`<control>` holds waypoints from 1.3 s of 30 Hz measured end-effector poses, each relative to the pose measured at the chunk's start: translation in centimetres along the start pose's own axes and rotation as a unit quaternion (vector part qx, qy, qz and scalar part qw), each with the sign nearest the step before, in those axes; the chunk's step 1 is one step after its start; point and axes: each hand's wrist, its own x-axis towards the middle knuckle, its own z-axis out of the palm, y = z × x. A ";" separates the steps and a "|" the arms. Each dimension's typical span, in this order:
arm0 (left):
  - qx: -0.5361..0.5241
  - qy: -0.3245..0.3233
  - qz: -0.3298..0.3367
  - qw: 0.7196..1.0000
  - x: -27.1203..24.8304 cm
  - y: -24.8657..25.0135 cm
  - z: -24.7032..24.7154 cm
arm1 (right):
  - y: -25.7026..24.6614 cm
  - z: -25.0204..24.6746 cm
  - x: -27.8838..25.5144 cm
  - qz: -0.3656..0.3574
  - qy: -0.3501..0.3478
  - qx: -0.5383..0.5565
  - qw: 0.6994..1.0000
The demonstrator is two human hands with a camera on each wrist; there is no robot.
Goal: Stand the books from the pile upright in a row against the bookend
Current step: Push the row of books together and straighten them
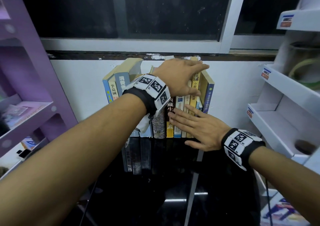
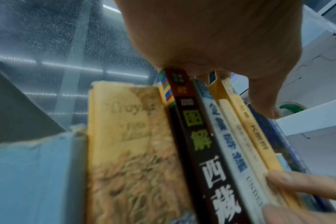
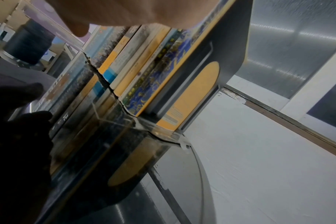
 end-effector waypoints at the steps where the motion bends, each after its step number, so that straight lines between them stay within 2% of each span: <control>1: -0.003 0.006 0.001 1.000 0.3 0.2 -0.1 | 0.1 -0.1 -0.4 0.002 0.000 0.001 1.000; 5: -0.017 0.017 0.020 1.000 1.5 2.0 -0.4 | 0.4 0.2 -1.2 0.004 -0.003 0.001 1.000; 9: -0.025 -0.009 0.013 1.000 2.2 3.3 0.3 | 0.5 1.0 -1.0 0.006 0.019 -0.003 1.000; 22: 0.034 0.028 0.031 0.999 2.3 2.1 1.8 | 1.4 2.5 -0.2 -0.008 0.034 -0.004 0.999; 39: 0.028 0.036 0.031 0.998 2.6 2.2 2.1 | 1.5 2.2 -0.4 -0.004 0.035 -0.008 0.999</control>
